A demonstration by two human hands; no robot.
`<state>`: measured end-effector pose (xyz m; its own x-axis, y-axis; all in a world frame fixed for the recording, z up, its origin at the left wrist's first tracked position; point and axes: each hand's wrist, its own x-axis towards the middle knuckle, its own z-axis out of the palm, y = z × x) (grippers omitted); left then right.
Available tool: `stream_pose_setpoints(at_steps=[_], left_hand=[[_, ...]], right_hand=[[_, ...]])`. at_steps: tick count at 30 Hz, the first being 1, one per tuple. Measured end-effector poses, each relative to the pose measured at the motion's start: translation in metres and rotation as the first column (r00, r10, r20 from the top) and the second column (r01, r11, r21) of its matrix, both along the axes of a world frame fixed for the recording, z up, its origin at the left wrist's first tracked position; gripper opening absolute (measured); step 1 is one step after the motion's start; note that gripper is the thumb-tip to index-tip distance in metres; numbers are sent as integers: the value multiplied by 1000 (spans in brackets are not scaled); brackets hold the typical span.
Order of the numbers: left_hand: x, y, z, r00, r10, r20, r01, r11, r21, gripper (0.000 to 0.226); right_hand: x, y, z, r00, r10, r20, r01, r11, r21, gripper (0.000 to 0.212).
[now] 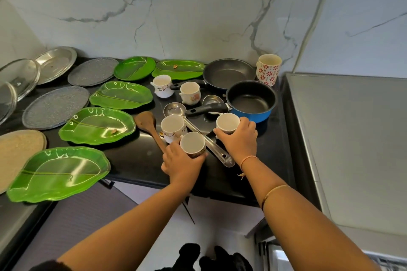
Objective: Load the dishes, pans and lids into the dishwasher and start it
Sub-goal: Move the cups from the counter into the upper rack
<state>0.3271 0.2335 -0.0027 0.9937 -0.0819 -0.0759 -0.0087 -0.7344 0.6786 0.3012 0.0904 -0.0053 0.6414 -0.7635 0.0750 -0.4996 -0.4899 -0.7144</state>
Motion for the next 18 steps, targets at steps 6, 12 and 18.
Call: stream_pose_setpoints(at_steps=[6,12,18], left_hand=[[-23,-2,3,999,7,38,-5,999,-54,74],[-64,-7,9,991,-47,122,66,984,-163,75],[-145,-20,4,939,-330,102,344,878,-333,67]], right_hand=[[-23,3,-3,1000,-4,19,5,998,-57,73],[-88,2,-6,957,-77,280,60,996,68,71],[-192,0,3,845,-151,513,99,987,128,64]])
